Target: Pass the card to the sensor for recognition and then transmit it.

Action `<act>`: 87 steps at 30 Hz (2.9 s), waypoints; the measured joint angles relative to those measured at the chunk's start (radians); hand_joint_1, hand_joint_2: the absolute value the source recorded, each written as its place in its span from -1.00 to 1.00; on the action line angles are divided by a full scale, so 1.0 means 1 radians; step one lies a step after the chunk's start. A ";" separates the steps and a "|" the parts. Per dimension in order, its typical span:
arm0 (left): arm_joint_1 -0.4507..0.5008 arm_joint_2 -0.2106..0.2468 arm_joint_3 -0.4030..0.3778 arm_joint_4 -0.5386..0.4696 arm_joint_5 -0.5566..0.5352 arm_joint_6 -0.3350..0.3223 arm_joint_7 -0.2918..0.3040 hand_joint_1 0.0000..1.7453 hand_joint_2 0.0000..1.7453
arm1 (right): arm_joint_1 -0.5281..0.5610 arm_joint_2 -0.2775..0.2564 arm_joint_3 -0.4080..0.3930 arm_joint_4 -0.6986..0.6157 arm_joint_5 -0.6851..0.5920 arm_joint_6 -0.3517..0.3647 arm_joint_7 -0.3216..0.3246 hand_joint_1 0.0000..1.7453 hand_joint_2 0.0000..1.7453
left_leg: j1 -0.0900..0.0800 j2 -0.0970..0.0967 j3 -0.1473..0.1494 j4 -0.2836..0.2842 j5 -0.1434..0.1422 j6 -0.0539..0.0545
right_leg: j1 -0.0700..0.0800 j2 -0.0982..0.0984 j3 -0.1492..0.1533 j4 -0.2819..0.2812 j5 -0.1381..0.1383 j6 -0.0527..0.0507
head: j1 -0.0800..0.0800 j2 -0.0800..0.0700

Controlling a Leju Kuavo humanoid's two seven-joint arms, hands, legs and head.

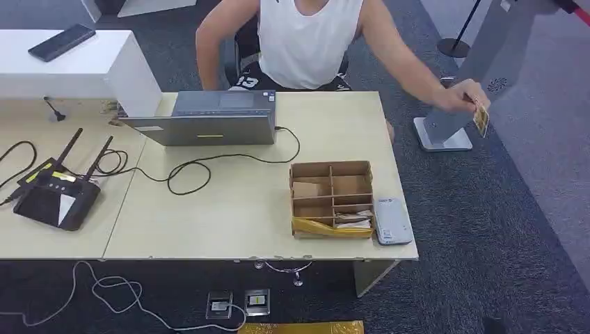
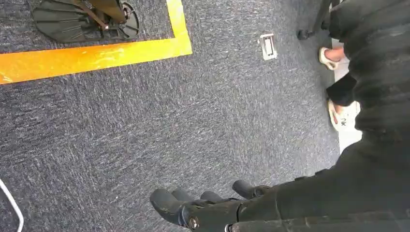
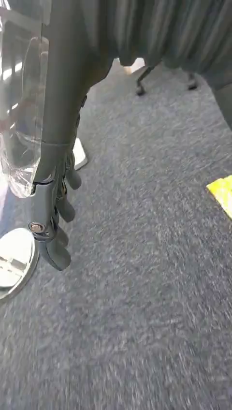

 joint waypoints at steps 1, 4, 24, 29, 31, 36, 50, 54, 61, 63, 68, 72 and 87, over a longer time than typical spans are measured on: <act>0.000 0.000 0.000 0.000 0.000 0.000 0.000 -1.00 1.00 | 0.003 0.000 -0.003 0.000 -0.016 -0.006 -0.005 -1.00 1.00 | 0.000 0.000 0.000 0.000 0.000 0.000 | 0.000 0.000 0.000 0.000 0.000 0.000 | 0.000 0.000; 0.000 0.003 0.000 0.000 0.000 0.000 0.000 -1.00 1.00 | 0.004 -0.006 -0.029 0.000 -0.086 -0.045 -0.051 -1.00 1.00 | 0.000 0.000 0.000 0.000 0.000 0.000 | 0.000 0.000 0.000 0.000 0.000 0.000 | 0.000 0.000; -0.007 0.004 0.000 0.000 0.025 0.022 -0.018 -1.00 1.00 | -0.351 -0.155 -0.007 -0.221 -0.655 -0.191 -0.545 -1.00 1.00 | -0.007 -0.007 -0.001 0.000 0.006 0.008 | -0.007 -0.010 0.002 0.002 0.003 0.004 | 0.000 0.000; -0.007 0.002 -0.001 0.000 0.025 0.032 -0.018 -1.00 1.00 | -0.346 -0.176 0.230 -0.458 -0.688 -0.285 -0.524 -1.00 1.00 | -0.007 -0.002 -0.001 0.000 0.005 0.007 | -0.007 -0.005 0.001 0.002 0.003 0.005 | 0.000 0.000; -0.008 0.000 -0.001 0.000 0.025 0.035 -0.018 -1.00 1.00 | -0.342 -0.180 0.316 -0.557 -0.652 -0.299 -0.481 -1.00 1.00 | -0.007 -0.002 -0.001 0.000 0.005 0.007 | -0.007 -0.005 0.001 0.002 0.003 0.005 | 0.000 0.000; -0.008 0.000 -0.002 0.000 0.023 0.039 -0.029 -1.00 1.00 | -0.323 -0.176 0.504 -0.772 -0.482 -0.308 -0.417 -1.00 1.00 | -0.007 -0.004 -0.001 0.000 0.006 0.007 | -0.007 -0.005 0.001 0.003 0.003 0.005 | 0.000 0.000; -0.008 -0.003 -0.020 0.000 0.013 0.034 -0.045 -1.00 1.00 | -0.287 -0.094 0.881 -1.068 0.007 -0.199 -0.425 -1.00 1.00 | -0.006 -0.006 -0.002 0.000 0.006 0.007 | -0.006 -0.008 0.001 0.003 0.003 0.005 | 0.000 0.000; -0.008 -0.005 -0.024 0.000 0.013 0.032 -0.045 -1.00 1.00 | -0.294 -0.064 0.949 -1.075 0.061 -0.180 -0.440 -1.00 1.00 | -0.007 -0.006 -0.002 0.000 0.006 0.007 | -0.006 -0.008 0.001 0.003 0.003 0.005 | 0.000 0.000; -0.008 -0.005 -0.025 0.000 0.010 0.028 -0.046 -1.00 1.00 | -0.347 -0.034 1.027 -1.073 0.156 -0.151 -0.465 -1.00 1.00 | -0.006 -0.006 -0.002 0.000 0.006 0.007 | -0.006 -0.008 0.001 0.003 0.003 0.005 | 0.000 0.000; -0.007 -0.005 -0.026 0.000 0.005 0.028 -0.048 -1.00 1.00 | -0.366 -0.029 1.046 -1.070 0.185 -0.145 -0.475 -1.00 1.00 | -0.006 -0.006 -0.003 0.000 0.006 0.007 | -0.006 -0.008 0.001 0.003 0.003 0.005 | 0.000 0.000; -0.008 -0.005 -0.035 0.000 0.003 0.024 -0.048 -1.00 1.00 | -0.423 -0.024 1.094 -1.056 0.225 -0.126 -0.494 1.00 1.00 | -0.006 -0.006 -0.003 0.000 0.006 0.007 | -0.006 -0.008 0.000 0.003 0.003 0.005 | 0.000 0.000; -0.009 -0.005 -0.042 0.000 0.002 0.022 -0.048 -1.00 1.00 | -0.471 -0.018 1.130 -1.034 0.235 -0.106 -0.506 1.00 1.00 | -0.006 -0.006 -0.003 0.000 0.006 0.007 | -0.006 -0.008 0.000 0.003 0.003 0.005 | 0.000 0.000; -0.013 -0.005 -0.052 0.000 0.000 0.019 -0.041 -1.00 1.00 | -0.602 0.025 1.226 -0.840 0.211 -0.122 -0.528 1.00 1.00 | -0.006 -0.006 -0.003 0.000 0.006 0.006 | -0.006 -0.008 0.000 0.003 0.003 0.005 | 0.000 0.000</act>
